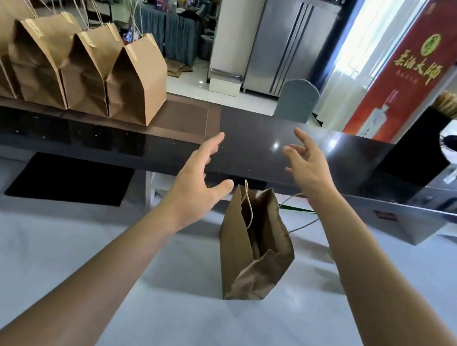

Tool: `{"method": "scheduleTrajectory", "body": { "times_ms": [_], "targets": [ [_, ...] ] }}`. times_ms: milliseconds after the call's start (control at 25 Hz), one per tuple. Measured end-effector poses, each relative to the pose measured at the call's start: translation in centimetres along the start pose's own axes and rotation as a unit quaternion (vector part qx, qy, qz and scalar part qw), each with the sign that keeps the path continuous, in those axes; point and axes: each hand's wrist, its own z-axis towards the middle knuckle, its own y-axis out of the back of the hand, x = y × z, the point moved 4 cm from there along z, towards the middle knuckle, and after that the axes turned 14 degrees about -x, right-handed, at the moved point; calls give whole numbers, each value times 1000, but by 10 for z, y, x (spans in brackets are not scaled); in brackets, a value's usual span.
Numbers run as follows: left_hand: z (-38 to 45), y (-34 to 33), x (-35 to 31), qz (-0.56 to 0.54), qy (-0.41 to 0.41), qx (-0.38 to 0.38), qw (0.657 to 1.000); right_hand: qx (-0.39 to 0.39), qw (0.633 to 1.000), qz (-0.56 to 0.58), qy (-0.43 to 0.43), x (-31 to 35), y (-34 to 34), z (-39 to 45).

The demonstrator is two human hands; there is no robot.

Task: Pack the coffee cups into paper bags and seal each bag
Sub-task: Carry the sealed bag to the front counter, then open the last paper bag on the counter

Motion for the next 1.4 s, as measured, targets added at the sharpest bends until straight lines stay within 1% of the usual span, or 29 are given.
{"method": "scheduleTrajectory", "body": {
  "times_ms": [280,480,640,800,920,1080,1200,1320,1400],
  "targets": [
    [-53,-19,-11,-17,-2,49,999,-27,999,0,-36,-28,51,-61],
    [-75,-30,-16,-18,-15,59,998,-45,997,18,-57,-55,77,-76],
    [-89,-47,-17,-11,-6,70,997,-47,997,29,-62,-76,95,-81],
    [-103,-65,-16,7,2,58,998,-36,997,32,-60,-93,109,-83],
    [-116,-77,-13,12,20,45,999,-9,998,32,-58,-107,114,-87],
    [-123,-76,-4,39,41,-1,998,39,996,51,-62,-128,110,-94],
    [-118,-71,11,51,60,-28,997,60,994,55,-74,-142,100,-103],
    [-102,-70,35,60,84,-28,994,69,993,51,-82,-152,87,-117],
    [-85,-73,53,55,96,-17,994,53,994,47,-80,-154,81,-127]
  ]
}}
